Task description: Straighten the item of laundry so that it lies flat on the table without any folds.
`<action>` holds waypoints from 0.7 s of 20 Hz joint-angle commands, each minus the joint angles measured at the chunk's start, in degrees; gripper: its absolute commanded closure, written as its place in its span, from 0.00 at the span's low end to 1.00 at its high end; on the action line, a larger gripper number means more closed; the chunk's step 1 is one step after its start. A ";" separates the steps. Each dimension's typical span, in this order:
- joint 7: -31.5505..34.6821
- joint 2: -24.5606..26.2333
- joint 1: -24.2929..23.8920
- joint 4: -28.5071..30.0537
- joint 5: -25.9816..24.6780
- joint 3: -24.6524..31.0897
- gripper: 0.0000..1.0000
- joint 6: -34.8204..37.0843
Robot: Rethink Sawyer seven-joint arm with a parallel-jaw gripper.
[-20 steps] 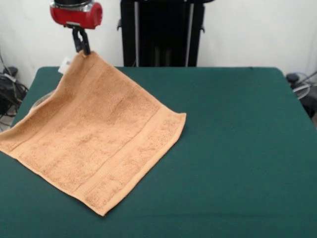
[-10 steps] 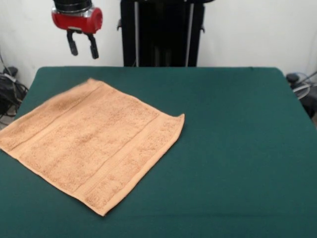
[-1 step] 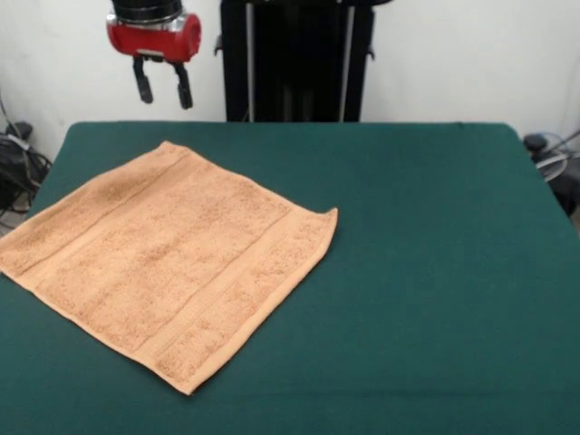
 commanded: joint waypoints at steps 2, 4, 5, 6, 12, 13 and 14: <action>4.67 -5.71 7.01 -0.75 0.91 3.37 0.00 3.64; 5.05 -7.36 7.95 -0.34 2.57 3.92 0.00 4.65; 5.26 -8.12 8.45 -0.17 3.25 4.02 0.00 5.09; 5.51 -8.58 8.95 -0.08 3.79 3.89 0.00 5.42; 5.76 -8.86 10.84 -1.49 5.12 3.01 0.00 4.37; 5.68 -8.89 10.97 -1.73 5.30 2.87 0.00 4.55; 5.60 -8.82 10.99 -1.87 5.52 2.80 0.00 4.67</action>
